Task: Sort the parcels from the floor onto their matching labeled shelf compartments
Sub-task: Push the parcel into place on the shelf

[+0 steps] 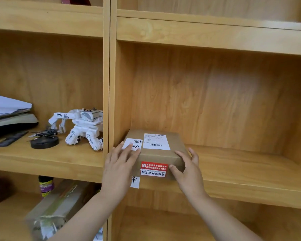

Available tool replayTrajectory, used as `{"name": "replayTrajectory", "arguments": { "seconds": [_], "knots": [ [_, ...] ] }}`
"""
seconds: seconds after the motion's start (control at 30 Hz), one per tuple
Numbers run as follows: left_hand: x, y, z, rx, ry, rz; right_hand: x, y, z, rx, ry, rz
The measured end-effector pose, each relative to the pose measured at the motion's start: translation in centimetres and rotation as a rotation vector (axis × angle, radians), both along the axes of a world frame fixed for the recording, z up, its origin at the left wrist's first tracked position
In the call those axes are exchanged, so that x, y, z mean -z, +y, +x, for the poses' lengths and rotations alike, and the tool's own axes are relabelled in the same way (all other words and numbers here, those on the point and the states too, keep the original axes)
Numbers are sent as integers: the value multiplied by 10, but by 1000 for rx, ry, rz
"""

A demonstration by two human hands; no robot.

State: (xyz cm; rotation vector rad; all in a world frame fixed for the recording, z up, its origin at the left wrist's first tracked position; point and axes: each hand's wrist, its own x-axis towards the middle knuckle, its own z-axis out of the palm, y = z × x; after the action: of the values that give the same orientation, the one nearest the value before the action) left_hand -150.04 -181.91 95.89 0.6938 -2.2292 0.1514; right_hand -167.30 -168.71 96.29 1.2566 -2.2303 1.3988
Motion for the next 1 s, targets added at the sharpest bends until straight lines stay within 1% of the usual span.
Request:
{"name": "replayTrajectory", "arguments": {
  "seconds": [0.1,0.2,0.27,0.33,0.4,0.5,0.67,0.83,0.93,1.0],
  "knots": [
    [9,1,-7,-3,-138,-90,2,-7,0,102,167,67],
    [13,-4,-13,-49,-199,-132,2,-16,-3,152,335,114],
    [11,-11,-17,-68,-214,-136,1,-22,-5,169,369,158],
    [5,-15,-18,-87,-249,-99,0,-28,-6,169,398,221],
    [0,-18,-19,-49,-253,-55,0,-32,-6,165,424,292],
    [-7,-24,-21,-11,-288,-7,-1,-36,-8,168,426,375],
    [-12,-30,-19,13,-312,1,-1,-38,-8,171,459,424],
    [-10,-34,-20,25,-303,6,-7,-36,-4,208,469,526],
    [-9,-33,-19,28,-279,20,-7,-34,2,225,406,580],
    [0,-29,-17,38,-223,16,-4,-27,14,221,319,553]
  ]
}}
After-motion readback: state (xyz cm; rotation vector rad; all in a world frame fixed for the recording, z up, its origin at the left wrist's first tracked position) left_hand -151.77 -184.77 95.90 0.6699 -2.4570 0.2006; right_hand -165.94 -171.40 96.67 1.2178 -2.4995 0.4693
